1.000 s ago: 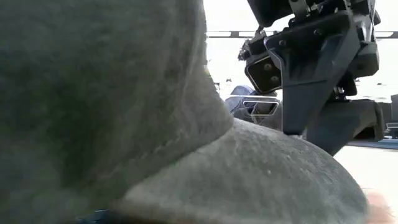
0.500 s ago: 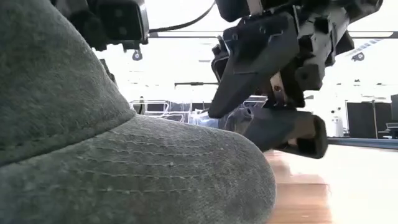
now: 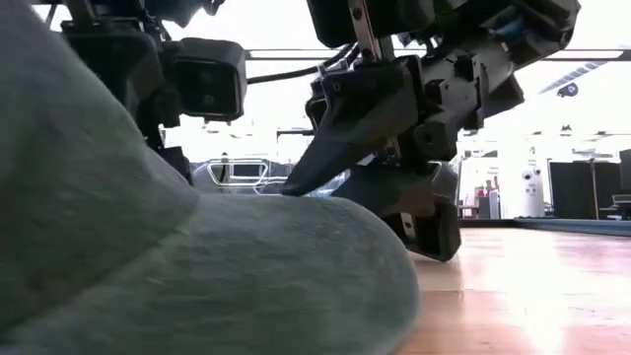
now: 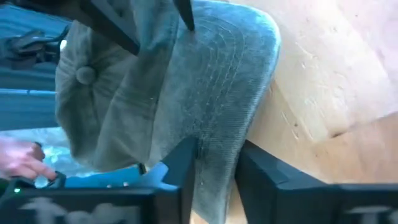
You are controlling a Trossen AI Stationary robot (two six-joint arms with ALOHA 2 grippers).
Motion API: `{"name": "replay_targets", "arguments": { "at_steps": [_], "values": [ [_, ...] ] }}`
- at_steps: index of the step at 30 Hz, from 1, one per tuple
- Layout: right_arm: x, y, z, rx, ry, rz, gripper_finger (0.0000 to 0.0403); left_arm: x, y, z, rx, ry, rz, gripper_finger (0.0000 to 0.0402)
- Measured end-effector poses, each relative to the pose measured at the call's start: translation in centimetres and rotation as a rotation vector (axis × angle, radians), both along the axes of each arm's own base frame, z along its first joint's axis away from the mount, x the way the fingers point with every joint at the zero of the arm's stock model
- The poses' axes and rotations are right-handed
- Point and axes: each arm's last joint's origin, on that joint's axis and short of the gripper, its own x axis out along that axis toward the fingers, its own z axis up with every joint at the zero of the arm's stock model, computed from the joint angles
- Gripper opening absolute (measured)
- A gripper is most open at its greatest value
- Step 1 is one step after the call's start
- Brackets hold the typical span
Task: Pick & Place hat
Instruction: Put the dark green cap into the left transparent bin
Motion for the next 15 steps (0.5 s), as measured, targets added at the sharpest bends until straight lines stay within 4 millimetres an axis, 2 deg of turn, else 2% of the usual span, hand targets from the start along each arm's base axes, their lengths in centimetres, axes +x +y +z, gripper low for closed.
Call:
{"name": "replay_targets", "arguments": {
  "at_steps": [6,9,12,15],
  "values": [
    [0.5,-1.1,0.4,0.013,-0.05,0.065,0.0027,0.8,0.3,1.0,0.041,-0.069,0.067,0.0179],
    [0.6,-1.5,0.9,0.003,-0.078,0.1,0.0015,0.9,0.8,2.0,0.064,-0.103,0.107,0.0179],
    [0.5,-2.0,1.9,-0.028,-0.121,0.121,0.0014,0.8,1.6,3.8,0.076,-0.141,0.153,0.0179],
    [0.2,-2.7,3.7,-0.083,-0.177,0.12,0.0014,-0.1,2.3,6.4,0.083,-0.155,0.182,0.0179]
  ]
}}
